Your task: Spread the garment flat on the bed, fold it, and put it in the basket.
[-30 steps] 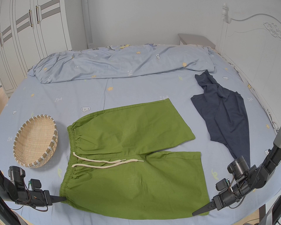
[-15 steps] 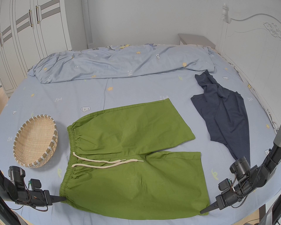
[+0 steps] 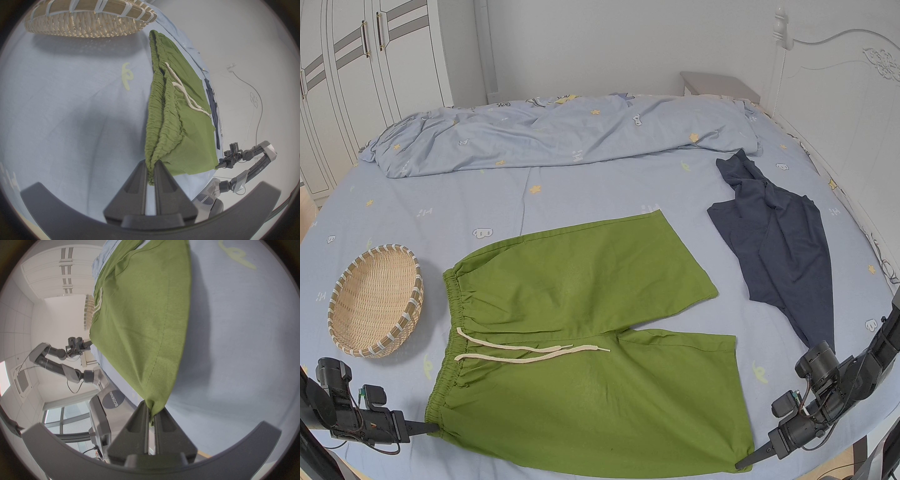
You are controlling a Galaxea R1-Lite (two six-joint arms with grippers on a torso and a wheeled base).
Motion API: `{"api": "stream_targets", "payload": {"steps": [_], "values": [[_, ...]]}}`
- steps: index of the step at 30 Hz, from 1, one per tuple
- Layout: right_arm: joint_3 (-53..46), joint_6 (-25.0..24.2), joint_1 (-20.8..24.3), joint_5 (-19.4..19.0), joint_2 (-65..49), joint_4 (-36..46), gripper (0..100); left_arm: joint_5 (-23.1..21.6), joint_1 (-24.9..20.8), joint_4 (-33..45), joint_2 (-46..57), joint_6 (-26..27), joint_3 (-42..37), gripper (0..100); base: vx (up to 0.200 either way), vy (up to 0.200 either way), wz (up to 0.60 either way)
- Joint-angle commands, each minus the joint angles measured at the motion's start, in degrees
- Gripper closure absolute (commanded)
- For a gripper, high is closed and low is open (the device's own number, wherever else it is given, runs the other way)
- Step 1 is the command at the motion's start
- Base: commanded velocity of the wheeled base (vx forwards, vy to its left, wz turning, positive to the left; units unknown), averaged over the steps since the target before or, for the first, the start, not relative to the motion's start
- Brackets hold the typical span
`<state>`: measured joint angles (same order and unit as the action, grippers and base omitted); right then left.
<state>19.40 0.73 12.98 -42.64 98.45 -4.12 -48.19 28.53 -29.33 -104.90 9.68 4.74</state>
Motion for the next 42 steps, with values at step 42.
{"api": "stream_targets", "payload": {"steps": [42], "values": [[66.39,-10.31,6.35,34.73,2.62,16.16,100,6.53,-16.66,29.77,8.57,-39.21,52.30,100,0.000,0.000,0.00]]}}
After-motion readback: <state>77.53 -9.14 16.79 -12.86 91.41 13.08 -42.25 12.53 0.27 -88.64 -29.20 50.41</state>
